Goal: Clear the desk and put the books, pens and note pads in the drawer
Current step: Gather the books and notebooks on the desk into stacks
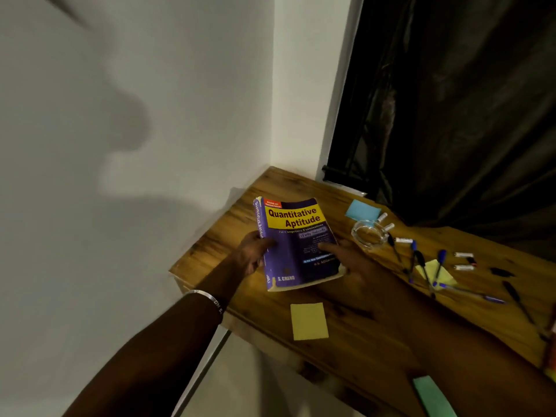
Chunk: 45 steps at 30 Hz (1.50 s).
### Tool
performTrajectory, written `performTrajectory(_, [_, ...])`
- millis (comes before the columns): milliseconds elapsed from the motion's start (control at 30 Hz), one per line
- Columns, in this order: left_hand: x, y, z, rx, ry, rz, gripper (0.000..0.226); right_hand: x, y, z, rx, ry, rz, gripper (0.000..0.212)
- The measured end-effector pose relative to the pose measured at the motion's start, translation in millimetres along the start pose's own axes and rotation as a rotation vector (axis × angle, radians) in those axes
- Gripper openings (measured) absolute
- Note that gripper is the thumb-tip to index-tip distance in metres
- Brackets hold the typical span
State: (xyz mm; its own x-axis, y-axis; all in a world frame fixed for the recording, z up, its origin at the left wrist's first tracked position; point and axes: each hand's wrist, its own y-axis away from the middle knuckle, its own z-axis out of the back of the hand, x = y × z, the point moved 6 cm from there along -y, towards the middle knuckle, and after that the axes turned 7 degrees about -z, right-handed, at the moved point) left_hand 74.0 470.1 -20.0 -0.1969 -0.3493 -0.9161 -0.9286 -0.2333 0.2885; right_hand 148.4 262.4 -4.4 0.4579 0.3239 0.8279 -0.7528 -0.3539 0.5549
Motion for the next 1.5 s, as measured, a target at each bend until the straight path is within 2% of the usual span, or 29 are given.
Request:
performTrajectory(67, [0, -5, -20, 0.088, -0.032, 0.01, 0.039, -6, 8, 22, -0.02, -0.01, 0.015, 0.024])
performTrajectory(167, [8, -9, -53, 0.22, -0.024, 0.055, 0.039, -18, 22, 55, -0.063, -0.023, 0.035, 0.029])
performTrajectory(300, [23, -12, -103, 0.32, -0.064, 0.099, 0.033, -33, 45, 101, -0.155, -0.007, 0.016, 0.028])
performTrajectory(400, [35, -13, -141, 0.337, -0.089, 0.135, 0.027, -50, 61, 136, -0.221, -0.021, 0.014, 0.029])
performTrajectory(533, [50, -10, -195, 0.369, -0.148, 0.15, 0.042, -72, 89, 183, -0.28, -0.042, 0.023, 0.032])
performTrajectory(600, [58, -4, -226, 0.394, -0.164, 0.145, 0.034, -83, 106, 207, -0.31, -0.057, 0.027, 0.032])
performTrajectory(667, [63, 3, -254, 0.41, -0.166, 0.124, 0.032, -92, 124, 229, -0.334, -0.064, 0.039, 0.028])
performTrajectory(767, [78, 16, -303, 0.422, -0.186, 0.109, 0.042, -114, 153, 268, -0.381, -0.075, 0.033, 0.019])
performTrajectory(833, [90, 26, -330, 0.425, -0.196, 0.124, 0.046, -128, 170, 292, -0.4, -0.064, 0.014, 0.024])
performTrajectory(933, [108, 41, -372, 0.46, -0.223, 0.103, 0.044, -154, 194, 331, -0.443, -0.071, -0.033, 0.046])
performTrajectory(1000, [121, 50, -401, 0.485, -0.23, 0.095, 0.043, -170, 211, 354, -0.455, -0.073, -0.034, 0.05])
performTrajectory(1133, [142, 71, -458, 0.527, -0.242, 0.106, 0.043, -193, 248, 393, -0.499, -0.162, -0.017, 0.028])
performTrajectory(1233, [158, 80, -496, 0.583, -0.229, 0.113, 0.044, -206, 271, 414, -0.529, -0.2, 0.003, 0.025])
performTrajectory(1367, [182, 84, -533, 0.584, -0.188, 0.134, 0.044, -221, 292, 435, -0.603, -0.223, 0.016, 0.008])
performTrajectory(1500, [193, 87, -559, 0.604, -0.211, 0.114, 0.049, -239, 296, 452, -0.669, -0.268, -0.011, 0.019])
